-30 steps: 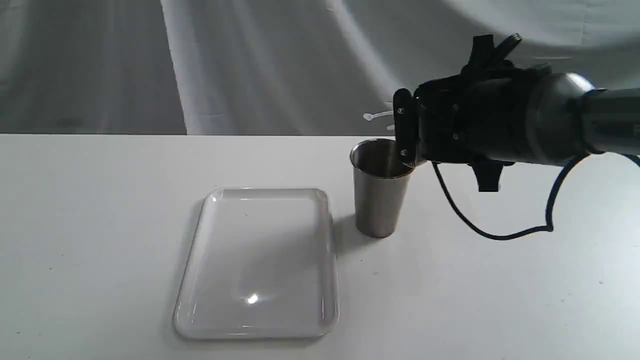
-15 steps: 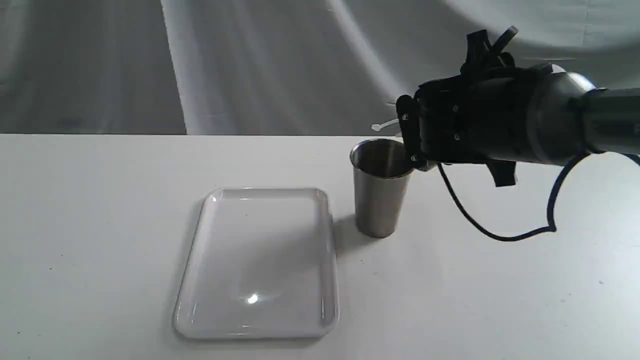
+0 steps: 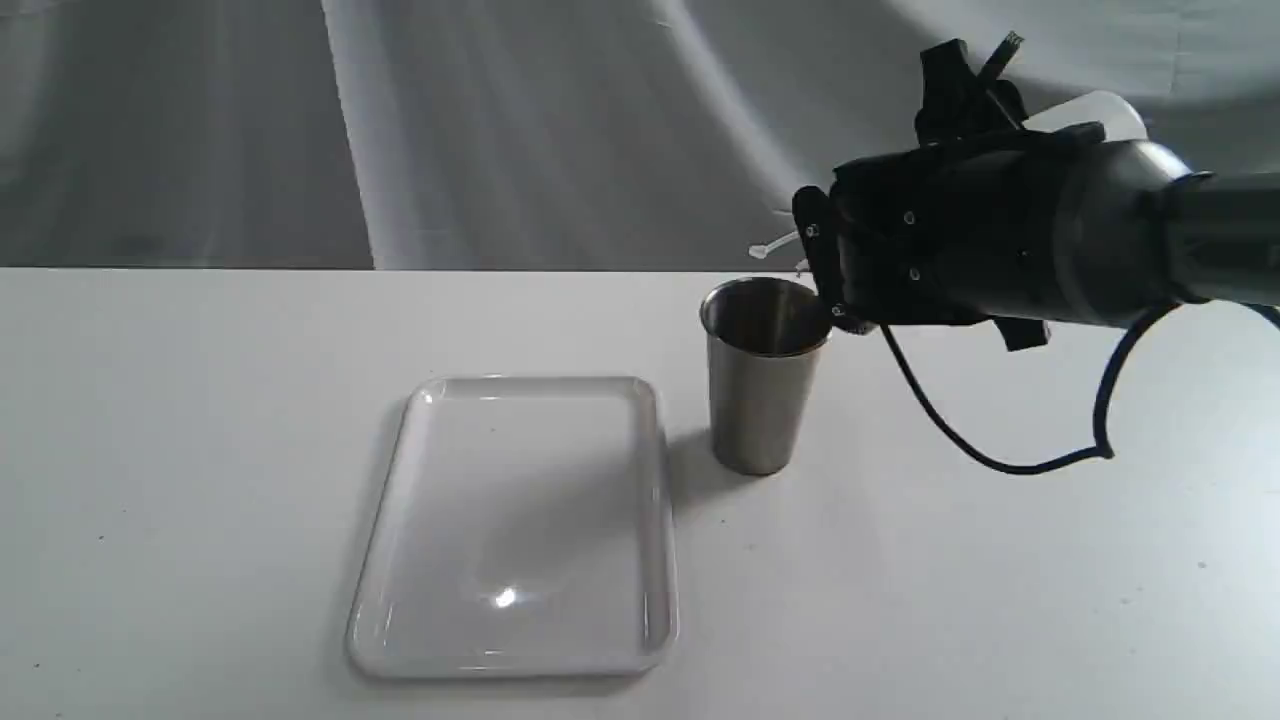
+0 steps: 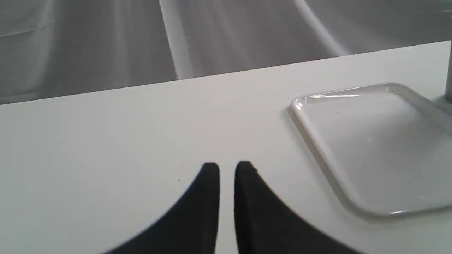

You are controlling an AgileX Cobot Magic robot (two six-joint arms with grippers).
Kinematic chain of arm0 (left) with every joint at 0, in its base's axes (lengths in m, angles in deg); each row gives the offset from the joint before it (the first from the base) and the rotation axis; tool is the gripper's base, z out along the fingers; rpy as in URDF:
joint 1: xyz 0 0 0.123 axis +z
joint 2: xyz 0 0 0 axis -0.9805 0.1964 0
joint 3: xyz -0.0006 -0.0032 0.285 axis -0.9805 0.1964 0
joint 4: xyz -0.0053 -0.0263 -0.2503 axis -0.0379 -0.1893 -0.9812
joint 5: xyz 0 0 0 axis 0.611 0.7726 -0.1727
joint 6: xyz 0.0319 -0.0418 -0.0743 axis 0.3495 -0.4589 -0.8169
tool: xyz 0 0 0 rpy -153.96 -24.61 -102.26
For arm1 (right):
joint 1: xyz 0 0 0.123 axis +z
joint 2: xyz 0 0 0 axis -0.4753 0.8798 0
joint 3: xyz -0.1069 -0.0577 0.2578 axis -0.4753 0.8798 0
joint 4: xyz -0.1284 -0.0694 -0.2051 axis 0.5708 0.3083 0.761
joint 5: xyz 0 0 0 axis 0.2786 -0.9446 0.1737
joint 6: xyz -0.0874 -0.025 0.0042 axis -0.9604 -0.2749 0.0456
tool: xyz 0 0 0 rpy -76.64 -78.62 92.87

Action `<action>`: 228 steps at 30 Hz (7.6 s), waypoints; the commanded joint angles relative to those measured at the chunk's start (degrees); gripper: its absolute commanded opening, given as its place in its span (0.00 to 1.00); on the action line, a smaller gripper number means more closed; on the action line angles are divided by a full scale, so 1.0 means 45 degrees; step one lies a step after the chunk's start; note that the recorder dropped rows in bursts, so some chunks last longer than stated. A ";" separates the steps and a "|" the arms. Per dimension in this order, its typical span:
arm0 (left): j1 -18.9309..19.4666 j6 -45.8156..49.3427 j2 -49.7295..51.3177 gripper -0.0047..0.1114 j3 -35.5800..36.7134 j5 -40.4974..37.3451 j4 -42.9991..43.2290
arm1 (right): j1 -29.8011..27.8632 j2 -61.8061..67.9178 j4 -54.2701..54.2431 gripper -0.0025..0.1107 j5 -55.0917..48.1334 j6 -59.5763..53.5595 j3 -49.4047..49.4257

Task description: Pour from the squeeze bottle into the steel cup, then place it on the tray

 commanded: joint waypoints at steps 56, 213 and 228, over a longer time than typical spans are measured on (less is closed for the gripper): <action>-0.0039 -0.0022 -0.0063 0.11 0.0057 0.0083 0.0036 | 0.0197 -0.0172 0.2188 0.47 -0.0595 -0.1699 -0.0105; -0.0039 -0.0022 -0.0063 0.11 0.0057 0.0083 0.0036 | 0.1927 0.1159 -1.4320 0.47 1.6744 0.6299 0.2207; -0.0039 -0.0022 -0.0063 0.11 0.0057 0.0083 0.0036 | 0.2267 0.1159 -1.5543 0.47 1.6167 0.4959 0.2207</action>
